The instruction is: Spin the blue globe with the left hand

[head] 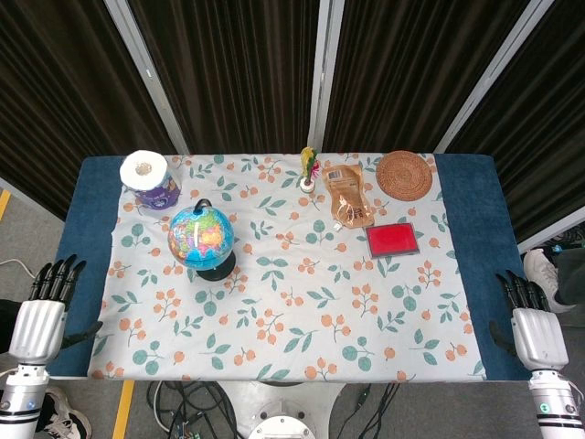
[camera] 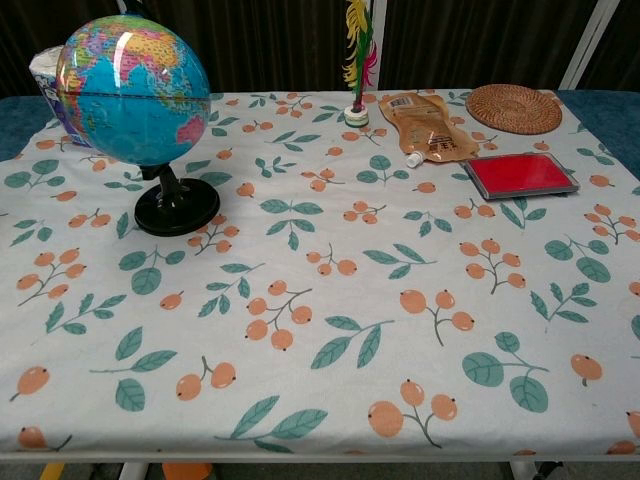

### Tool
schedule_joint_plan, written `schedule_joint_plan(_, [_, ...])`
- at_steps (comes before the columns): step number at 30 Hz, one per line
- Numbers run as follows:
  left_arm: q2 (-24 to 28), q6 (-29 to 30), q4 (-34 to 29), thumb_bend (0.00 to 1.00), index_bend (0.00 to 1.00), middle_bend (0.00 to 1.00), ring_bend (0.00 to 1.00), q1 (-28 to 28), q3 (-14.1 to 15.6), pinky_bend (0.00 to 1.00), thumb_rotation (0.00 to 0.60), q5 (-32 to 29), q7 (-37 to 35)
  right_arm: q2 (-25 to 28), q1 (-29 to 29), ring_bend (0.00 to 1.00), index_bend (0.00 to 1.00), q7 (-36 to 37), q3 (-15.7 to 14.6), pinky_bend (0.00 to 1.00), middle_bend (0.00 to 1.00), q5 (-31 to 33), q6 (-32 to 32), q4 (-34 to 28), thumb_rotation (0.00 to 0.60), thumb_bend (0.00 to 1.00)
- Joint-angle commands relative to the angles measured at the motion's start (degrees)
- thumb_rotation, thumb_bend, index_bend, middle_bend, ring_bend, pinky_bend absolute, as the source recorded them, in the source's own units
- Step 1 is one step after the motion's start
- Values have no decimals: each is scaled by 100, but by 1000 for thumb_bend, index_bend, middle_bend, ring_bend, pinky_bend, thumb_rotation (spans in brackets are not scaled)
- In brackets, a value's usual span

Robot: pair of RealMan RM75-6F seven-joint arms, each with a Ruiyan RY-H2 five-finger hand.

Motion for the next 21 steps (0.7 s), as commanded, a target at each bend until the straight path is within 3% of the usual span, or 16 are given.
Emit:
schedule_joint_plan(1, [-10,-3,1,0,19,0,0,-17,-7,0,600,37,-12,-19,1,0,0,3,-10,0,0,-6,-7,22,600,341])
schedule_joint_plan(11, [105,-117,-511,0,19,0,0,-425,-51,0,600,735,155,-20,-1,0,0,3,-14,0,0,6,-19,32,600,340])
schedule_joint_plan(16, [99,-543,-971,0,19,0,0,-930,-138,0,600,1215,452,-47,-14,0,0,26,-28,0,0,47,-53,132,600,340])
schedule_joint_plan(21, [-80,-1099,-1277,0,19,0,0,-1432,-365,0,600,1248,758,-69,-3,0,0,72,-16,0,0,66,-82,187,600,340])
